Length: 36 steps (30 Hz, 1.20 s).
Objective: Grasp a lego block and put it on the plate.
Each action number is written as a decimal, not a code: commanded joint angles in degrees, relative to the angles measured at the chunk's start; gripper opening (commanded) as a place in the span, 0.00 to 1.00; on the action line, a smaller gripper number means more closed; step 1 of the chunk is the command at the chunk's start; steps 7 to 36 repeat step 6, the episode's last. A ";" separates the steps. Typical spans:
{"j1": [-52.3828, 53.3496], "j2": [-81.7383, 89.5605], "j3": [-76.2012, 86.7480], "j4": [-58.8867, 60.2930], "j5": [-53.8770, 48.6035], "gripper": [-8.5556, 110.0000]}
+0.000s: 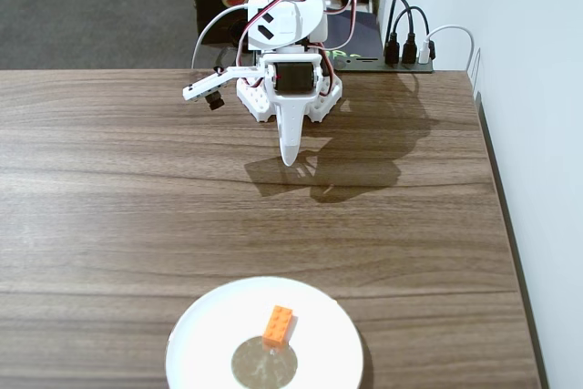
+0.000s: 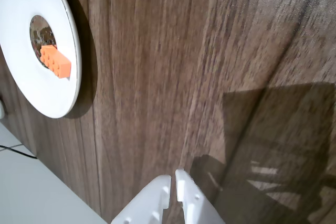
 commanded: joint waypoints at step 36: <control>-0.26 -0.26 -0.35 0.18 0.09 0.08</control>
